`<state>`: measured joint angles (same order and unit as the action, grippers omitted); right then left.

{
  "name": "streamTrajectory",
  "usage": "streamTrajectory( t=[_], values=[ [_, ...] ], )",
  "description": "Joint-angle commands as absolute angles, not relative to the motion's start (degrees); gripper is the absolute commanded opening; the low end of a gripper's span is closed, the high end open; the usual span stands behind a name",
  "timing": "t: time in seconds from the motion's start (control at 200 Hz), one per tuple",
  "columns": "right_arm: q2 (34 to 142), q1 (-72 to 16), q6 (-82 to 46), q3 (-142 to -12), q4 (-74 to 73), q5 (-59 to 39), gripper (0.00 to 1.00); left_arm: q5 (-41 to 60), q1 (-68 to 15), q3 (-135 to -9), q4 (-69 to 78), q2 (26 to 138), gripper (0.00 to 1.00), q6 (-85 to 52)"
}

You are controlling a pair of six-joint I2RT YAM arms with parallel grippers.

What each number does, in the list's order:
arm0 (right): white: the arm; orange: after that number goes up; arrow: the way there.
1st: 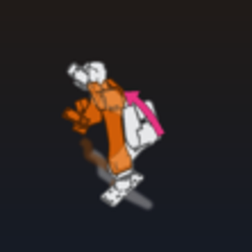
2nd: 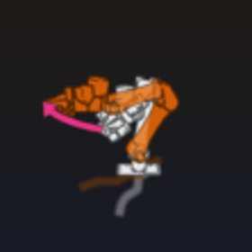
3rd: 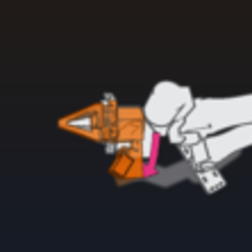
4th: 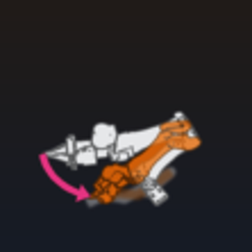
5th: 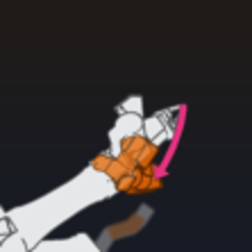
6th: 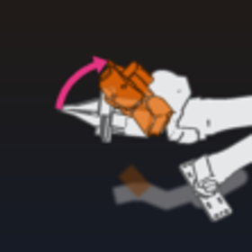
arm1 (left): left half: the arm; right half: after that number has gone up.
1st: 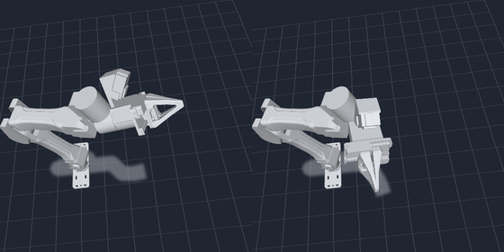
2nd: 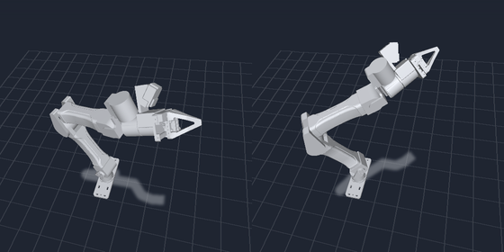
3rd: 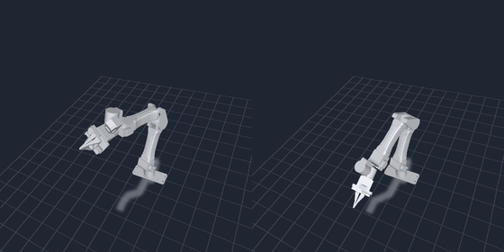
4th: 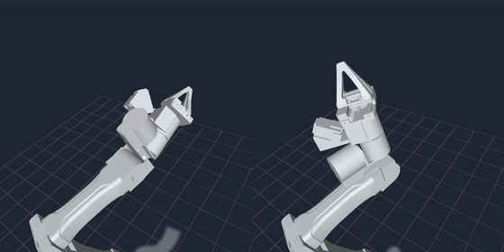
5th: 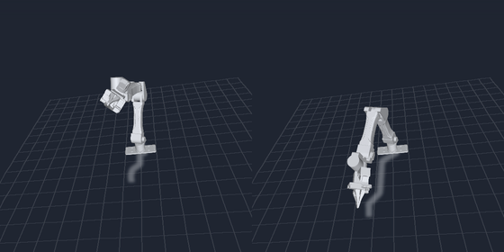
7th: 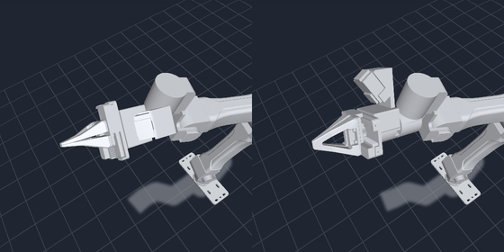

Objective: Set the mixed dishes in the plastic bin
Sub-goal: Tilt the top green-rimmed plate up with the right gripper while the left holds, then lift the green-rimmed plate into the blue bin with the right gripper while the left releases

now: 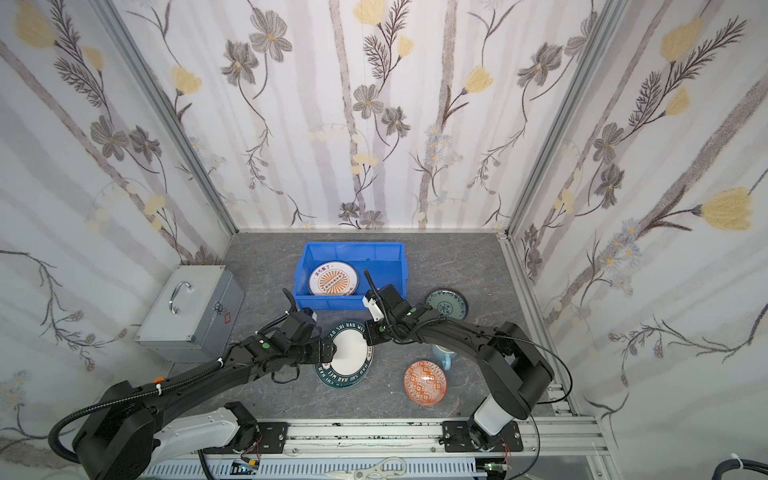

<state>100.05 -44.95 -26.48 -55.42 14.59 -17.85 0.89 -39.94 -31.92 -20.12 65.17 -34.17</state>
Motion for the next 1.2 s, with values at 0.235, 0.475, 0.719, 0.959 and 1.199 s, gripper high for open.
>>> streamTrajectory(
  t=[0.235, 0.475, 0.719, 0.959, 1.199],
  values=[
    [98.8, -43.8, -24.5, -55.5, 16.8, -16.6, 0.07, -0.9, -39.4, -31.4, -23.1, 61.9, 1.0, -33.4],
    [97.5, -42.9, -24.1, -57.5, 16.9, -20.2, 0.06, -3.0, -38.6, -31.8, -25.6, 58.5, 1.0, -33.8],
    [96.5, -42.9, -24.0, -60.5, 17.3, -23.9, 0.05, -7.1, -37.9, -31.1, -29.0, 51.5, 1.0, -35.6],
    [96.2, -40.7, -23.3, -69.2, 19.3, -25.6, 0.06, -9.4, -36.5, -31.3, -30.8, 46.9, 1.0, -36.1],
    [107.6, -36.2, -20.3, -87.6, 22.7, -26.5, 0.07, -9.2, -34.5, -32.9, -30.7, 45.7, 1.0, -35.2]
  ],
)
